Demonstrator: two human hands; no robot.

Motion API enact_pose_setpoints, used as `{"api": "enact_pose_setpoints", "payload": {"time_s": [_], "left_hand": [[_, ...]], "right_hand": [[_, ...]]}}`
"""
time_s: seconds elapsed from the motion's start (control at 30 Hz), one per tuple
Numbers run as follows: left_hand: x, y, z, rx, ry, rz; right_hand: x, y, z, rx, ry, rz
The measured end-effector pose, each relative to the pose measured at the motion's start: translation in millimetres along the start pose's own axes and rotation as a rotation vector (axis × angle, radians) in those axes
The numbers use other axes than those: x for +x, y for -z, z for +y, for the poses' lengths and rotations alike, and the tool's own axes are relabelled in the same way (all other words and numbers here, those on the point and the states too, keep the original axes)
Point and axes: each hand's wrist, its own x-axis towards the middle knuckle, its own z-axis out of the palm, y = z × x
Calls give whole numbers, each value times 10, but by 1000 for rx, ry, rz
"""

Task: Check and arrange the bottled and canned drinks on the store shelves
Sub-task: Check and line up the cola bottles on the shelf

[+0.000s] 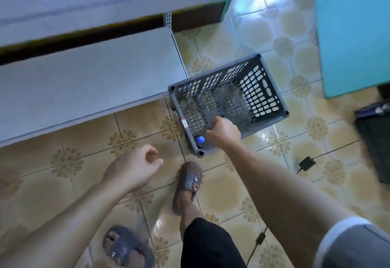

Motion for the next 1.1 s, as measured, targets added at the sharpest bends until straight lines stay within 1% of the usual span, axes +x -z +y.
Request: {"api": "enact_pose_setpoints", "payload": {"time_s": [0.17,0.3,0.4,0.57,0.7,0.8,0.9,1.0,1.1], "left_hand": [[-1145,759,-412,19,-119,160],[-2274,1451,-1111,-24,-142,329],[-3144,2008,-1776,-37,-142,494],[-4413,2828,-2640,-118,-102,746],[-5124,3360,-3124,-264,-128,992],[-5477,3761,-3437,-328,-185,1103],[-5678,4238,-3765,-287,-186,1179],[-5713,4774,-4111,-222,-153,1233],[-5664,5321,-4406,-192,-145,1282]], "right_hand": [[-1147,575,-1087,-2,203,77],[-2311,782,-2263,15,421,121],[-3242,860,-3224,71,626,148],[-4754,1031,-4655,25,1011,246],[-5764,1151,-5589,23,1321,282],[-6311,1211,-6184,43,1485,290],[-6568,1253,-6817,65,1575,377],[-6553,1331,-7473,73,1570,420],[-6435,1471,-8107,110,1528,434]]}}
